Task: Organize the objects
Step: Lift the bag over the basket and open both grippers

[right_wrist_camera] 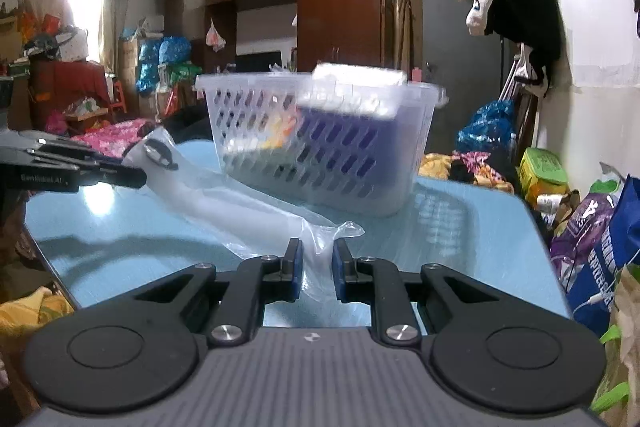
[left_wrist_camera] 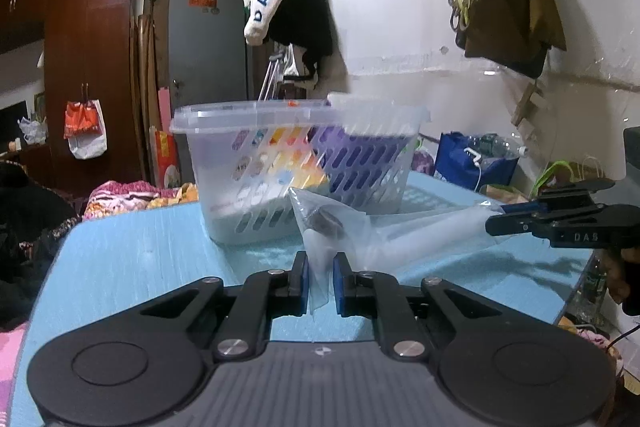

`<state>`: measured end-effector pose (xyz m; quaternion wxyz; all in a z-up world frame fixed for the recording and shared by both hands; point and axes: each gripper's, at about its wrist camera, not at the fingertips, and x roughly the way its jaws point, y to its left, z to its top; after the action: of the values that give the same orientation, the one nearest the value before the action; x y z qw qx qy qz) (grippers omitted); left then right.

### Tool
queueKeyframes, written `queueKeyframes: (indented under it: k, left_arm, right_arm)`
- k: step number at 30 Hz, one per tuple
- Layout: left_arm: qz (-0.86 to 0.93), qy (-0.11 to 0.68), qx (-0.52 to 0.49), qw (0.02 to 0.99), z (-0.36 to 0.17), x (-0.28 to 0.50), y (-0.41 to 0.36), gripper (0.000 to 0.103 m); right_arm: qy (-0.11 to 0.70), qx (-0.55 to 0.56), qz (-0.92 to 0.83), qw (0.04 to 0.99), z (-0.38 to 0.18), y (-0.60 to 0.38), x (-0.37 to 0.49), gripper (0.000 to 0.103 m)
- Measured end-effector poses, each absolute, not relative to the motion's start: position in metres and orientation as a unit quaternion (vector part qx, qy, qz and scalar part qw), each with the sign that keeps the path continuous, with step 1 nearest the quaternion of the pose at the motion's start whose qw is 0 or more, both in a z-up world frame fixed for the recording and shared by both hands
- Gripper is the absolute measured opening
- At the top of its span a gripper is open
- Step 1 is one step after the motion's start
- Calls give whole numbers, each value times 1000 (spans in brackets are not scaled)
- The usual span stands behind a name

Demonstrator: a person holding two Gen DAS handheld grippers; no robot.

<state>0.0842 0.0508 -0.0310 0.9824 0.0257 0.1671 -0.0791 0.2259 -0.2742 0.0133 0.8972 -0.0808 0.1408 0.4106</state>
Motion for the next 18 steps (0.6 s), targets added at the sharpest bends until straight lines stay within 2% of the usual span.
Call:
queueKeyframes:
  k: [10,15,18]
  left_arm:
    - [-69,96,50,992,48,82,42,15]
    - [-57,81,62,993,97,121,36,15]
    - [-43,91,64,993,112,158,36,15]
  right_arm:
    - [55,-101,405,907,103,-264,230,18]
    - [38,-107,394,912,147,-236,269,17]
    - [54,-102,391,913,157,-216,302,17]
